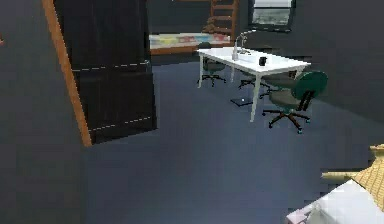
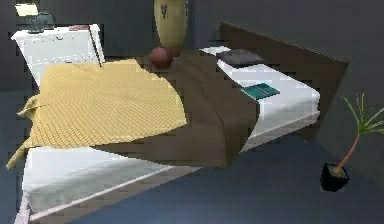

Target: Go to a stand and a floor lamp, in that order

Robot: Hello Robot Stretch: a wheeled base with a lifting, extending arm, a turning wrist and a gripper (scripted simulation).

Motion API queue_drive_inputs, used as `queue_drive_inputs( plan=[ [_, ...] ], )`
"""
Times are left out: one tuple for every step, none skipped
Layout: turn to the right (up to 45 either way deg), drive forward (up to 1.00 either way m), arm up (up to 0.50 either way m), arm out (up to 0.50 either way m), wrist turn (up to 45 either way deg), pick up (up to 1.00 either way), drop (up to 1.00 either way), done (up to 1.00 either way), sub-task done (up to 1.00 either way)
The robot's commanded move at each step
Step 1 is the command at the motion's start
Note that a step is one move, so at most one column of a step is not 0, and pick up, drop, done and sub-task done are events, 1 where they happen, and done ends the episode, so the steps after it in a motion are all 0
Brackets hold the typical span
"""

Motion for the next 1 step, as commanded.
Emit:
queue_drive_inputs(
  plan=[
    [0.0, 1.0, 0.0, 0.0, 0.0, 0.0, 0.0, 0.0, 0.0]
  ],
)
